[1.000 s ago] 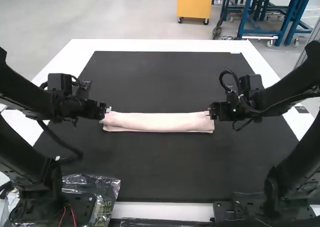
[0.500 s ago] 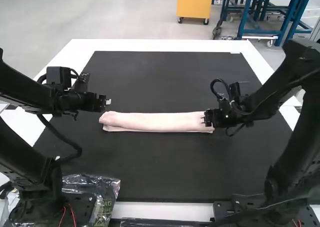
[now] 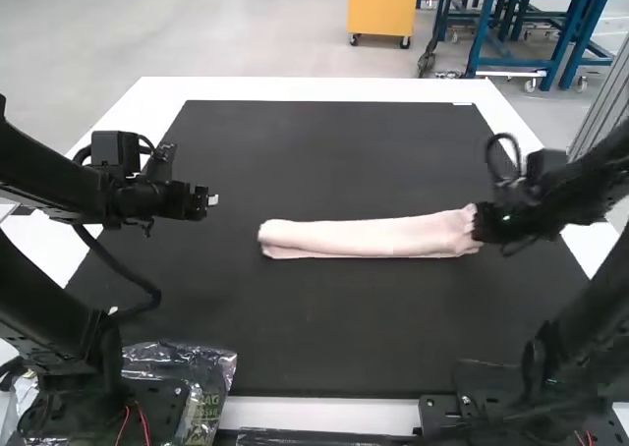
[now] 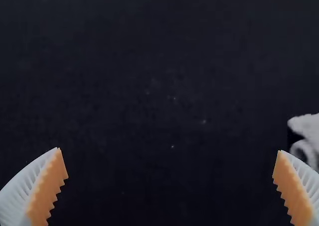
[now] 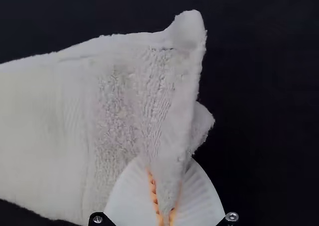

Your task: Fold the towel.

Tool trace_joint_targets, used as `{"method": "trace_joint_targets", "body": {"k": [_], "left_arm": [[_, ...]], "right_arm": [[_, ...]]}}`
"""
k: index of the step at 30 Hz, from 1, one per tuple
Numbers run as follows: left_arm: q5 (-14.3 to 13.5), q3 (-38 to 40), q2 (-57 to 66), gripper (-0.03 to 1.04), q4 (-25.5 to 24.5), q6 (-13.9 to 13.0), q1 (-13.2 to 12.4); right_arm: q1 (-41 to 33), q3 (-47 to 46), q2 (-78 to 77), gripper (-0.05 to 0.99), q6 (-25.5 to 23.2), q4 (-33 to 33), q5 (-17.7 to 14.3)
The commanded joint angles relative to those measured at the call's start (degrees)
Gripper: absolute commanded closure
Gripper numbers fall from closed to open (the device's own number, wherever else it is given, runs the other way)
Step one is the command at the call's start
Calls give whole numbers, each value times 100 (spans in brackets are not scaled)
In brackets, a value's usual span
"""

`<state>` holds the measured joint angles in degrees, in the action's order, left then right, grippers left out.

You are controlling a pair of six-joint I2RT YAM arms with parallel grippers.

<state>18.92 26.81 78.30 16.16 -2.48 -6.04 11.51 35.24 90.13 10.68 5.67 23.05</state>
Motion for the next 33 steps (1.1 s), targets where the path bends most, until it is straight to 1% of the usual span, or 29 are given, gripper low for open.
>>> {"method": "trace_joint_targets", "body": {"k": [1, 5, 8, 11, 16, 18, 21, 25, 33], "left_arm": [[51, 246, -105, 4, 62, 46, -37], [24, 272, -105, 4, 106, 55, -28], [16, 255, -105, 4, 115, 46, -11], [7, 228, -105, 4, 115, 20, -11], [7, 176, -105, 4, 106, -24, -37], [7, 149, -113, 4, 106, -33, -37], [7, 97, -105, 4, 106, -42, -37], [16, -35, -105, 4, 238, -68, -46], [16, -334, -105, 4, 493, -68, -37]], "right_arm": [[203, 308, -435, 96, 532, -295, 288], [-35, 360, -716, 96, 506, -550, 358], [-623, 378, -786, 96, 233, -550, 349], [-1370, 378, -813, 96, -92, -532, 218], [-2566, 395, -777, 96, -901, 30, -125], [-3005, 413, -725, 96, -1103, 233, -248], [-3524, 475, -514, 96, -1384, 488, -327], [-3963, 606, -171, 96, -1472, 725, -371], [-4385, 940, 471, 96, -1498, 1208, -371]]}}
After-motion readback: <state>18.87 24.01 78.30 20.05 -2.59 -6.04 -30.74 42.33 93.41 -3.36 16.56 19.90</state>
